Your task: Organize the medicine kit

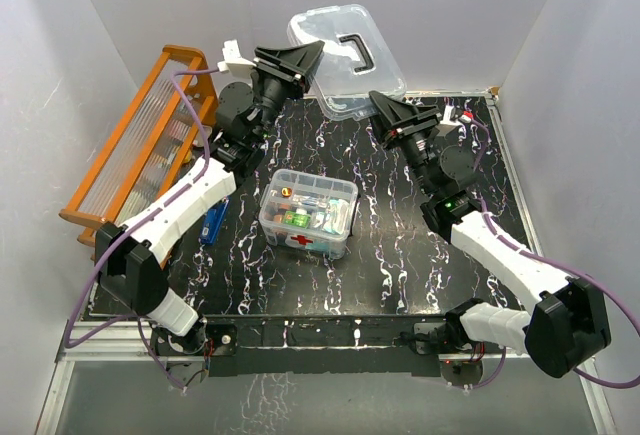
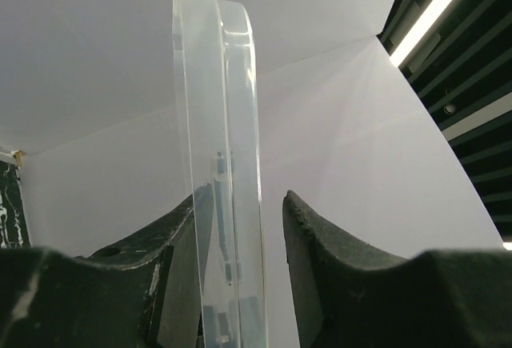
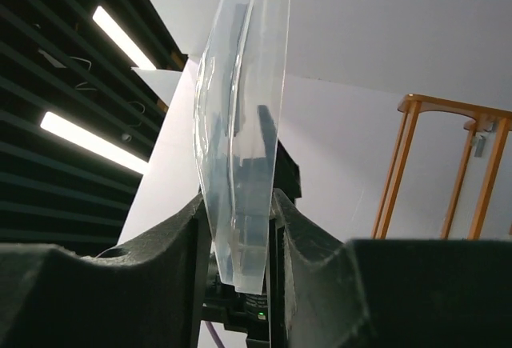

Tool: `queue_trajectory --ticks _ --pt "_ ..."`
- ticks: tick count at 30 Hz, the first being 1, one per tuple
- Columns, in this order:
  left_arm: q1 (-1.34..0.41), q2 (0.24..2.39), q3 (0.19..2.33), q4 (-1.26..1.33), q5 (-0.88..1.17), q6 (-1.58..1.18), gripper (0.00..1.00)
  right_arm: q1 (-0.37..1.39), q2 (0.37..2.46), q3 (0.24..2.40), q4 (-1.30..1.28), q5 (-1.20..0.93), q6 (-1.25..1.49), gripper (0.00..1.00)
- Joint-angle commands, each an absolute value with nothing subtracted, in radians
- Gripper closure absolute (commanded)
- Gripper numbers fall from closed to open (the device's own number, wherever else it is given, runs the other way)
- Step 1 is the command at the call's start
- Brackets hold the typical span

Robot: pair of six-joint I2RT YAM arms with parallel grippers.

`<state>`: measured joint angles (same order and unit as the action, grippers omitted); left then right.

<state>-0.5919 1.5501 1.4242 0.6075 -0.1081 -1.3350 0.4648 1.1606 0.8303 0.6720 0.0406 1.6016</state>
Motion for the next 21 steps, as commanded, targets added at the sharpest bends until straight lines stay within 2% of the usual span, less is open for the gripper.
queue_trajectory --ticks 1,5,12,21 --pt "-0.59 1.474 1.404 0.616 -0.094 -1.316 0.6 0.471 1.137 0.883 0.753 0.074 1.596 0.76" --pt "-0.577 1.469 1.381 0.593 -0.07 -1.339 0.51 0.47 1.145 0.894 0.769 0.068 1.56 0.81" --pt "-0.49 1.422 1.323 0.542 0.05 -1.385 0.37 0.462 1.137 0.876 0.782 0.056 1.506 0.81" --pt "-0.42 1.359 1.262 0.337 0.273 -1.262 0.29 0.457 1.133 0.868 0.754 0.034 1.469 0.87"
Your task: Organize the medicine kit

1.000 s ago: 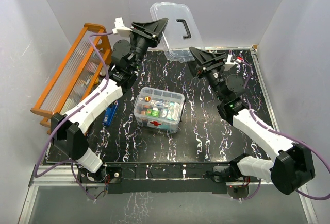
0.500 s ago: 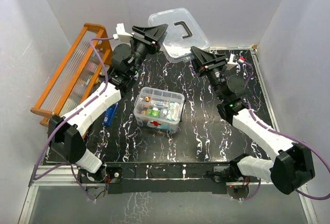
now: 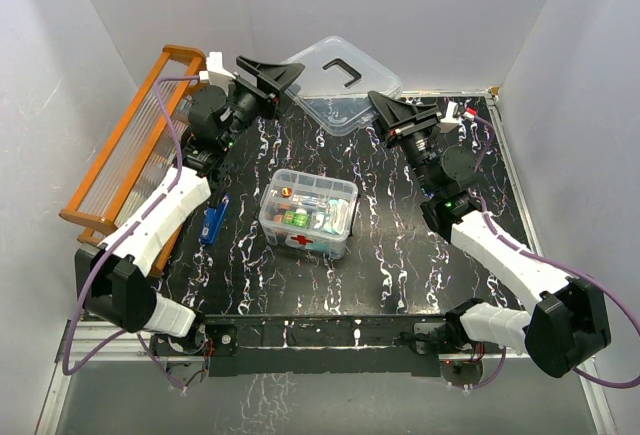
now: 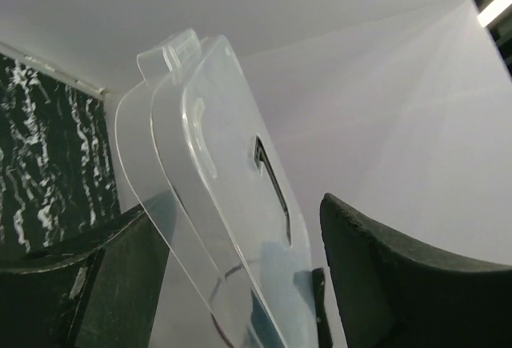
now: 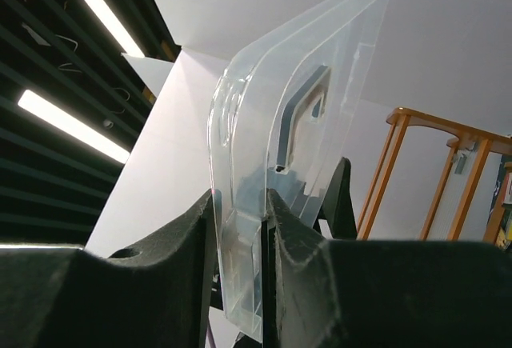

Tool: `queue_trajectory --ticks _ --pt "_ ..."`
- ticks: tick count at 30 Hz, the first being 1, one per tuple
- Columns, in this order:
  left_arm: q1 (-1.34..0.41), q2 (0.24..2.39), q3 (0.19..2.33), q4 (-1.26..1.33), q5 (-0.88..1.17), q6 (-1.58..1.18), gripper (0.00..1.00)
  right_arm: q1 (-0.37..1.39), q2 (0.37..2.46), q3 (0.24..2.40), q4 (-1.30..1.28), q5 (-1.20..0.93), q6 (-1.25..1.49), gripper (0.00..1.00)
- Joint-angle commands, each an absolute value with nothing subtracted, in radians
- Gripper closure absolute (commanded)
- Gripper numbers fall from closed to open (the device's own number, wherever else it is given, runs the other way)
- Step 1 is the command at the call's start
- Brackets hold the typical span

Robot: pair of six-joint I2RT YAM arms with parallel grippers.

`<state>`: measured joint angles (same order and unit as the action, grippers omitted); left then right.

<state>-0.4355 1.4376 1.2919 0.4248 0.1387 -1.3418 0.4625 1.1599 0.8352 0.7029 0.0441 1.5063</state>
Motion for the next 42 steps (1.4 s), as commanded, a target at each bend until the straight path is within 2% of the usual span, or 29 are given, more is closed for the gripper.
queue_trajectory --ticks 1,7,15,21,31,36,39,42 --pt "-0.414 1.343 1.25 0.309 0.291 -1.242 0.29 0.457 1.135 0.868 0.749 0.033 1.468 0.87" --pt "-0.389 1.298 1.149 0.139 0.422 -1.088 0.26 0.453 1.15 0.872 0.731 0.029 1.452 0.88" --pt "-0.388 1.188 1.021 -0.045 0.489 -0.773 0.26 0.45 1.172 0.897 0.669 0.009 1.376 0.88" --pt "-0.41 1.172 0.999 -0.076 0.682 -0.641 0.27 0.451 1.194 0.913 0.634 -0.051 1.318 0.88" --pt "-0.693 1.309 1.03 -0.054 0.522 -0.594 0.3 0.451 1.228 0.912 0.621 -0.138 1.328 0.88" --pt "-0.819 1.362 1.046 -0.047 0.341 -0.595 0.33 0.45 1.197 0.895 0.576 -0.134 1.297 0.88" --pt "-0.865 1.416 1.069 -0.064 0.269 -0.593 0.39 0.449 1.172 0.885 0.551 -0.124 1.284 0.89" --pt "-0.897 1.459 1.081 -0.05 0.259 -0.602 0.5 0.449 1.152 0.876 0.53 -0.114 1.274 0.88"
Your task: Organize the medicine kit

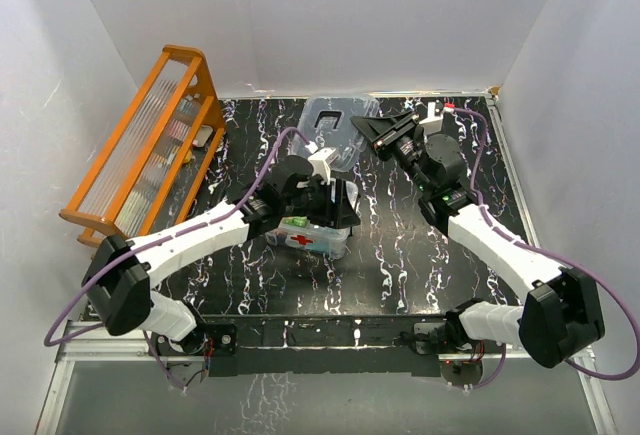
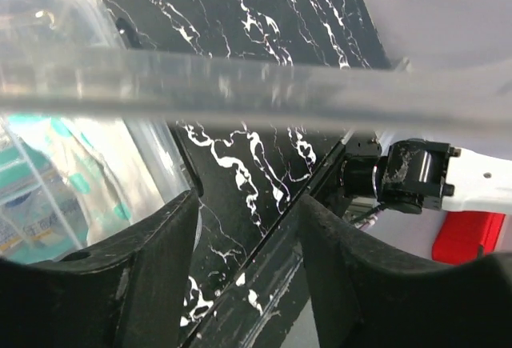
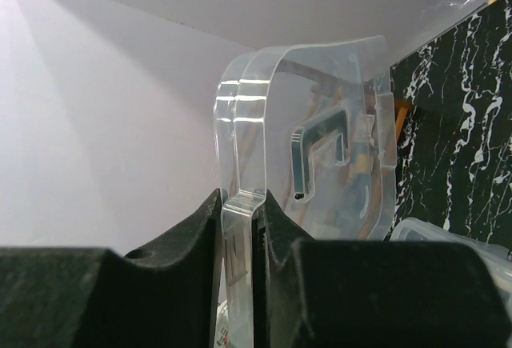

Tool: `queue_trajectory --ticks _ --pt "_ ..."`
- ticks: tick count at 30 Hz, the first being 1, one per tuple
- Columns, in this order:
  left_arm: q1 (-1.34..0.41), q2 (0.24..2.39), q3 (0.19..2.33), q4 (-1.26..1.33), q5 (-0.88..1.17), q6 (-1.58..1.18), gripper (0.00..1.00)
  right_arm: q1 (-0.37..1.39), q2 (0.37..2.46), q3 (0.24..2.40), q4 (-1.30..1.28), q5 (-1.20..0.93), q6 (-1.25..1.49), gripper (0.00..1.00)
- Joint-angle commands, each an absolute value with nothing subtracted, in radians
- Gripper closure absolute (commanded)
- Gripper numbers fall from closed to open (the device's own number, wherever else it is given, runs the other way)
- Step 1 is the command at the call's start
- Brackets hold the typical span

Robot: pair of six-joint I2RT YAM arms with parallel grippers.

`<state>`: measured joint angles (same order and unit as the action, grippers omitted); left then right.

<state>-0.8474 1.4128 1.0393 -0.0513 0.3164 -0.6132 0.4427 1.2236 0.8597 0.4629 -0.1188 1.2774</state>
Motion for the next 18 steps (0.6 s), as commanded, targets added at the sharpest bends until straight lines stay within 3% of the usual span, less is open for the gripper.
queue_trajectory --ticks 1,18 --pt "-0.907 1.47 1.082 -0.044 0.25 -0.606 0.52 0.449 1.146 0.876 0.525 -0.111 1.27 0.88" --pt "-0.979 1.579 1.151 -0.162 0.082 -0.6 0.45 0.448 1.105 0.858 0.482 -0.089 1.241 0.89"
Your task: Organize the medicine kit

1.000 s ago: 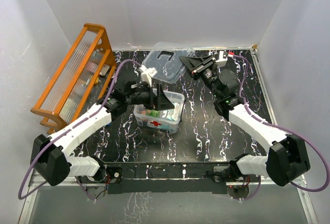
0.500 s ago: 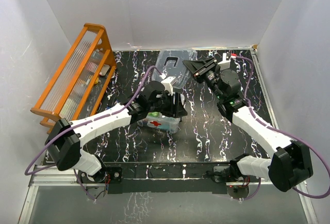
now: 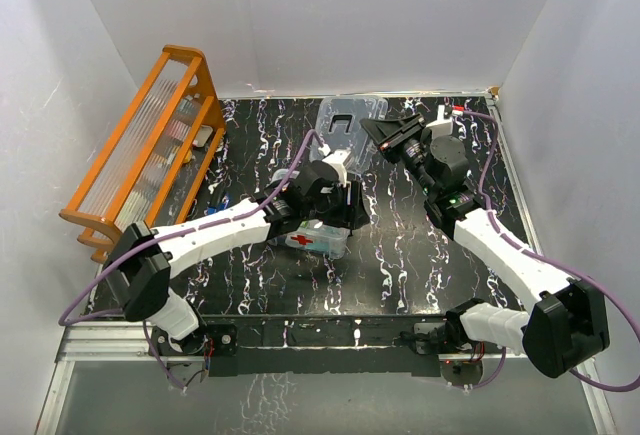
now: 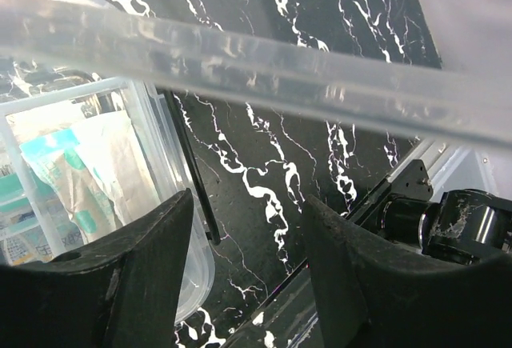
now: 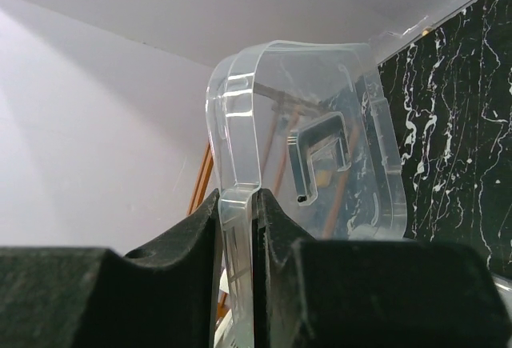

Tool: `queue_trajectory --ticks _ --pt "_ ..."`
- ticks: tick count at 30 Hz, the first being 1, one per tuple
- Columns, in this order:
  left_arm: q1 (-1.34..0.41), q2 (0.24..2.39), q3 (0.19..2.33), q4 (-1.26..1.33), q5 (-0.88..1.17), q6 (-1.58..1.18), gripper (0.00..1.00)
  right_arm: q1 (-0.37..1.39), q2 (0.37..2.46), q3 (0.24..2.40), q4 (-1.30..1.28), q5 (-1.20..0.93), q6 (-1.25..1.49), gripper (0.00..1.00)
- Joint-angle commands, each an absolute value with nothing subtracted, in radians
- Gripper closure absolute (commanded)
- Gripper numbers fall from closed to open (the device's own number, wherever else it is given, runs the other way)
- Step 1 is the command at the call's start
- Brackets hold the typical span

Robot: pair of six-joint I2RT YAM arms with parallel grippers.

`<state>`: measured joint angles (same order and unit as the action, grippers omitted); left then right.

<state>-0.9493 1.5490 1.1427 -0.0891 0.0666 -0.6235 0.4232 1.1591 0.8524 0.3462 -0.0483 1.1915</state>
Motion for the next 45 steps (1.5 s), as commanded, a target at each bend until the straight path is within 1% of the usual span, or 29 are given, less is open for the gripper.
queue_trajectory --ticks 1,5,7,9,14,21,25,29,35,39,41,45 --pt "-0.981 1.586 1.151 -0.16 0.091 -0.603 0.45 0.448 1.104 0.855 0.482 -0.086 1.239 0.89" --pt "-0.987 1.6 1.144 -0.151 0.106 -0.606 0.49 0.448 1.092 0.844 0.473 -0.072 1.227 0.88" --pt "-0.988 1.596 1.132 -0.115 0.146 -0.594 0.52 0.448 1.084 0.843 0.462 -0.065 1.219 0.88" --pt "-0.988 1.586 1.112 -0.061 0.206 -0.584 0.52 0.448 1.075 0.841 0.453 -0.056 1.212 0.88" --pt "-0.988 1.57 1.097 -0.004 0.286 -0.57 0.52 0.446 1.058 0.842 0.44 -0.047 1.199 0.89" --pt "-0.988 1.437 1.08 -0.004 0.26 -0.495 0.49 0.446 1.062 0.865 0.454 -0.081 1.18 0.89" --pt "-0.986 1.305 1.071 -0.033 0.182 -0.395 0.48 0.446 1.08 0.892 0.48 -0.129 1.167 0.9" --pt "-0.984 1.156 1.055 -0.033 0.098 -0.261 0.44 0.446 1.112 0.915 0.495 -0.175 1.177 0.9" --pt "-0.98 1.016 1.042 -0.084 -0.08 -0.116 0.42 0.446 1.167 0.902 0.571 -0.225 1.243 0.9" --pt "-0.98 0.954 1.027 -0.099 -0.265 -0.097 0.42 0.447 1.211 0.911 0.607 -0.256 1.279 0.9" --pt "-0.979 0.933 1.018 -0.085 -0.401 -0.116 0.41 0.449 1.235 0.909 0.632 -0.268 1.306 0.9" --pt "-0.966 0.93 1.039 -0.089 -0.6 -0.165 0.39 0.472 1.283 0.89 0.697 -0.266 1.367 0.9"
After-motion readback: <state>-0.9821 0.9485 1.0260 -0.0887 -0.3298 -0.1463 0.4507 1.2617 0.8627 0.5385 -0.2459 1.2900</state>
